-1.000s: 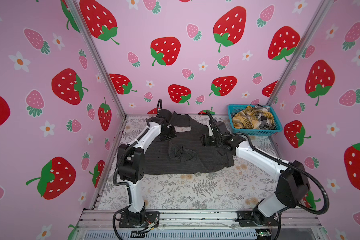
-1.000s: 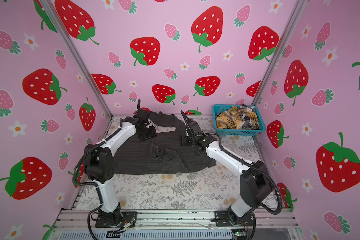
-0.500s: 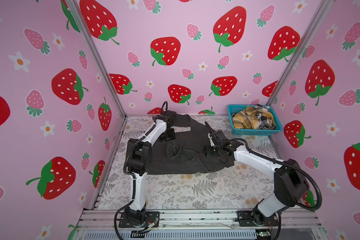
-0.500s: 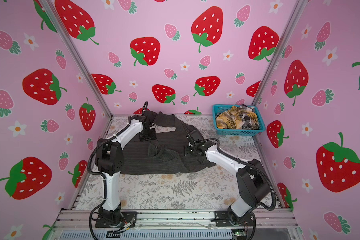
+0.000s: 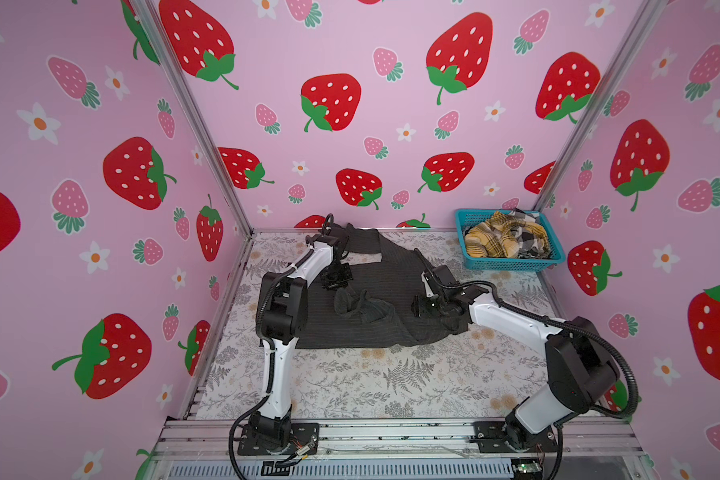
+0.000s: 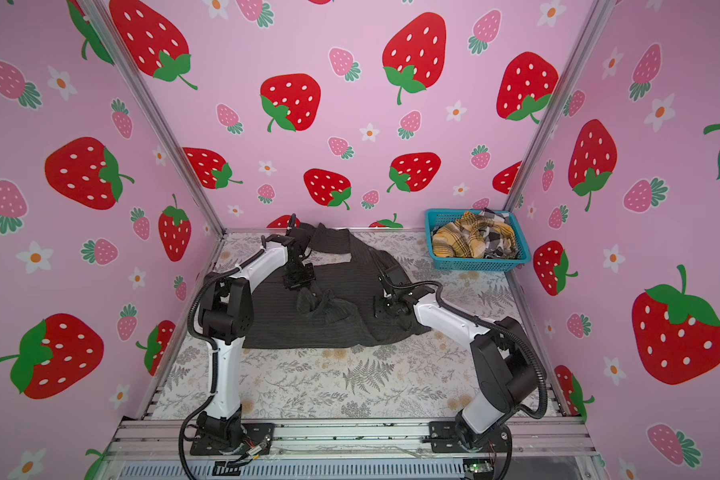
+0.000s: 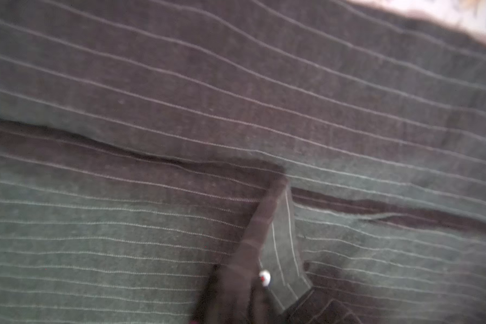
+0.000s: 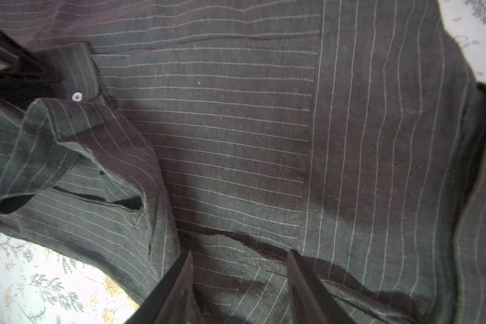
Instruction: Fold and stack the long sleeve shirts
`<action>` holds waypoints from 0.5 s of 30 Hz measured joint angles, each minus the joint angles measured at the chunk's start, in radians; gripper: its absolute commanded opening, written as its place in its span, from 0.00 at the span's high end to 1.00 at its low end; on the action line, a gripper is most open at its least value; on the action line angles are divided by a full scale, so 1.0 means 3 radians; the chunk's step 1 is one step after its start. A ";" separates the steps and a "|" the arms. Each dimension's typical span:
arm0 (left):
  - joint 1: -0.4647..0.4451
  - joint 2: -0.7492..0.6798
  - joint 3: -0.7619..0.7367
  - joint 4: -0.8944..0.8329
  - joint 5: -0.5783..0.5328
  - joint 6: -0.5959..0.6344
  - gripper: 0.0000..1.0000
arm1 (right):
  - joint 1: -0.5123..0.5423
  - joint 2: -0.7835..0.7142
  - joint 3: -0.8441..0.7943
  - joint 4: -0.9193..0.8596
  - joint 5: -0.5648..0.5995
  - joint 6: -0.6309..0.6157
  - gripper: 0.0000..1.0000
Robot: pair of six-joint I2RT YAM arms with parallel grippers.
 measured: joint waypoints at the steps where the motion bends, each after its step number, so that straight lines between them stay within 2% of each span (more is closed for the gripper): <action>1: -0.0003 0.0014 0.0045 -0.0019 0.0015 0.0001 1.00 | -0.0003 -0.0004 -0.0039 0.0032 -0.0032 0.0013 0.48; 5: -0.0003 -0.0015 0.0286 -0.0022 -0.0043 -0.0045 1.00 | -0.0004 -0.0038 -0.0323 0.0229 -0.0224 0.0102 0.67; 8: 0.0003 -0.0221 0.0360 0.0015 -0.0123 -0.0112 1.00 | -0.0004 -0.0042 -0.0524 0.0292 -0.0301 0.0142 0.76; 12: 0.0010 -0.0666 0.0404 0.0111 -0.0125 -0.0197 1.00 | -0.0010 -0.0041 -0.0682 0.0308 -0.0309 0.0178 0.76; 15: 0.0010 -0.1034 0.0308 0.0328 -0.0085 -0.0268 1.00 | -0.0029 -0.0041 -0.0722 0.0332 -0.0298 0.0196 0.69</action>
